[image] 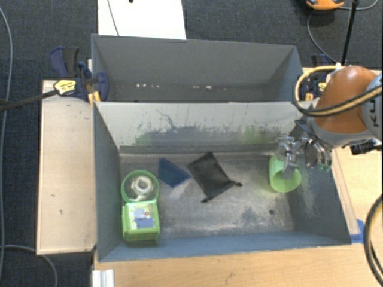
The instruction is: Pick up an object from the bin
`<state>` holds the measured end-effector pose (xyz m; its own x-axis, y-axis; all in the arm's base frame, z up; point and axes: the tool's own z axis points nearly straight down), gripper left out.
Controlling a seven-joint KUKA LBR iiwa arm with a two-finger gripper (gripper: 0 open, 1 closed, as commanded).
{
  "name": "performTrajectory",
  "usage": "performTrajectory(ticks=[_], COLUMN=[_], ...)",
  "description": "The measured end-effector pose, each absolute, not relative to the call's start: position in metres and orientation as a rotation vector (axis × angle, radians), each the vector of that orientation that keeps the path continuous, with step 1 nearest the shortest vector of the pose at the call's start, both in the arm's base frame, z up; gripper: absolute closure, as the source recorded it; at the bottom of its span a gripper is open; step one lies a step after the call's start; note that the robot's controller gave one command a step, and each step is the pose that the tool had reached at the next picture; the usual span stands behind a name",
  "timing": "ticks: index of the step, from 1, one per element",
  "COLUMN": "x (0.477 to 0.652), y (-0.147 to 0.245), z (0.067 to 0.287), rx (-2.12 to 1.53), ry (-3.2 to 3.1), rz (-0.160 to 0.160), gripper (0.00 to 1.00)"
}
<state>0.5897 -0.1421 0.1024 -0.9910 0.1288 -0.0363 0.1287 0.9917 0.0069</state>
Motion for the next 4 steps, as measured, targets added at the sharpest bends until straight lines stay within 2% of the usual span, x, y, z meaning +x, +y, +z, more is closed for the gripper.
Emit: performTrajectory(ticks=[1, 2, 4], x=[0.589, 0.589, 0.591], y=[-0.145, -0.145, -0.132], z=[0.174, 0.174, 0.304], rx=[0.274, 0.272, 0.095], ry=[3.090, 3.090, 3.098], rz=[0.008, 0.008, 0.004], gripper=[1.00, 1.00, 1.00])
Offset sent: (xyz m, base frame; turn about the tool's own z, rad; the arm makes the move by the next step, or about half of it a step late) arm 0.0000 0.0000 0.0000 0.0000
